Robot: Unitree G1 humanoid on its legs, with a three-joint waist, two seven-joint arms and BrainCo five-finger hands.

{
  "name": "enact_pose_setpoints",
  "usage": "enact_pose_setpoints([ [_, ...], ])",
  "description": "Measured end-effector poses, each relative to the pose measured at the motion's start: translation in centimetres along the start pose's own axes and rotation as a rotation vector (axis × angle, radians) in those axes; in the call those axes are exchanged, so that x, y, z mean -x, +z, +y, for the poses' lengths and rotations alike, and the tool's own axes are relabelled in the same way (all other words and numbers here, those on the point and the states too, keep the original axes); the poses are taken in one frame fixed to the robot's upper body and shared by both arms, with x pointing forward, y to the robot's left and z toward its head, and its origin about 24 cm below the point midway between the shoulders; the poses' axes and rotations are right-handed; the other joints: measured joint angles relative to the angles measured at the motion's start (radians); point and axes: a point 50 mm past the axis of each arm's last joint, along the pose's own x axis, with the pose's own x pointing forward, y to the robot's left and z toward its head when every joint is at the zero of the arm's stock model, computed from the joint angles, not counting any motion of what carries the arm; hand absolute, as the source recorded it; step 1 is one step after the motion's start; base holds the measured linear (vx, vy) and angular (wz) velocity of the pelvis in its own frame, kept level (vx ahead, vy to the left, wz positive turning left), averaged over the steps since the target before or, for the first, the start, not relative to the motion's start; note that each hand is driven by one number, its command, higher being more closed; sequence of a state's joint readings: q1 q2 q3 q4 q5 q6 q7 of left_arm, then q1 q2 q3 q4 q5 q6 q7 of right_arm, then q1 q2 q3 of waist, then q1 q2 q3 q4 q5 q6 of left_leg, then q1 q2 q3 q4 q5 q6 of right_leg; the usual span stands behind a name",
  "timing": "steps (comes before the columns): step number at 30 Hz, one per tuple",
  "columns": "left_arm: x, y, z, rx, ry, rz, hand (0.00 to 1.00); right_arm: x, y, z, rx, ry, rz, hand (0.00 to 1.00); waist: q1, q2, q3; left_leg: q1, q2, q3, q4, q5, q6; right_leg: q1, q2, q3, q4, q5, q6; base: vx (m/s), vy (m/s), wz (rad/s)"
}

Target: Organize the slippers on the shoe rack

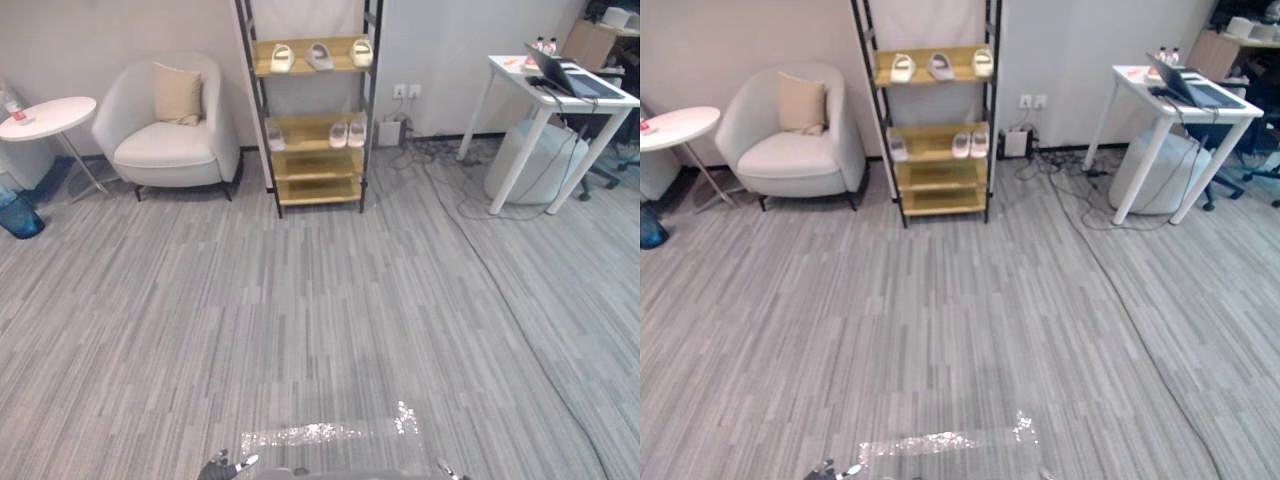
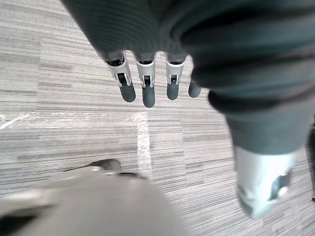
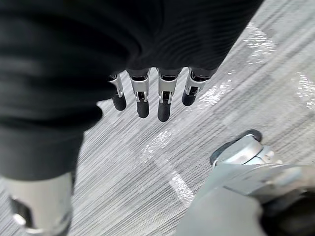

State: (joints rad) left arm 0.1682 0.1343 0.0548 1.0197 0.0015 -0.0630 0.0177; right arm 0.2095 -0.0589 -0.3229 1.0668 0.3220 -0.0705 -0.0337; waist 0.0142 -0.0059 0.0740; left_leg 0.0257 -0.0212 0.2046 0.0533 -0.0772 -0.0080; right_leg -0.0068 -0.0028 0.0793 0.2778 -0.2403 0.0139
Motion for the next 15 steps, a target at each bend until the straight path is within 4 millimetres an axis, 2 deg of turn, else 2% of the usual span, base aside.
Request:
enact_pose_setpoints([
  [1,-0.10,0.06,0.03,-0.013,0.000,0.004,0.00,-0.01,-0.26,0.05,-0.022,-0.012,0.011,0.00,0.001,-0.003,0.001,0.039,-0.007,0.002,-0.058,0.032,0.004,0.017,0.000,0.005,-0.014,0.007,-0.003,0.10,0.014,-0.01],
  [4,-0.19,0.09,0.03,-0.018,0.000,0.009,0.00,-0.05,-0.23,0.09,-0.016,-0.015,0.012,0.00,0.003,-0.001,0.004,0.081,-0.012,0.006,-0.108,0.056,0.007,0.045,0.000,0.007,-0.037,0.008,-0.002,0.13,0.006,-0.03],
  [9,-0.36,0.41,0.05,-0.038,-0.001,0.005,0.00,-0.15,-0.34,0.05,-0.006,-0.025,0.027,0.00,0.017,-0.003,0.011,0.105,-0.012,0.011,-0.141,0.064,0.004,0.051,0.006,0.014,-0.046,0.008,-0.002,0.11,-0.020,-0.04],
  [15,-0.59,0.81,-0.08,-0.041,-0.005,0.007,0.00,-0.34,0.37,0.18,0.057,-0.020,0.009,0.00,0.018,0.004,0.036,0.129,-0.011,0.003,-0.155,0.068,0.002,0.077,0.009,0.012,-0.064,0.008,-0.003,0.03,-0.039,0.02],
])
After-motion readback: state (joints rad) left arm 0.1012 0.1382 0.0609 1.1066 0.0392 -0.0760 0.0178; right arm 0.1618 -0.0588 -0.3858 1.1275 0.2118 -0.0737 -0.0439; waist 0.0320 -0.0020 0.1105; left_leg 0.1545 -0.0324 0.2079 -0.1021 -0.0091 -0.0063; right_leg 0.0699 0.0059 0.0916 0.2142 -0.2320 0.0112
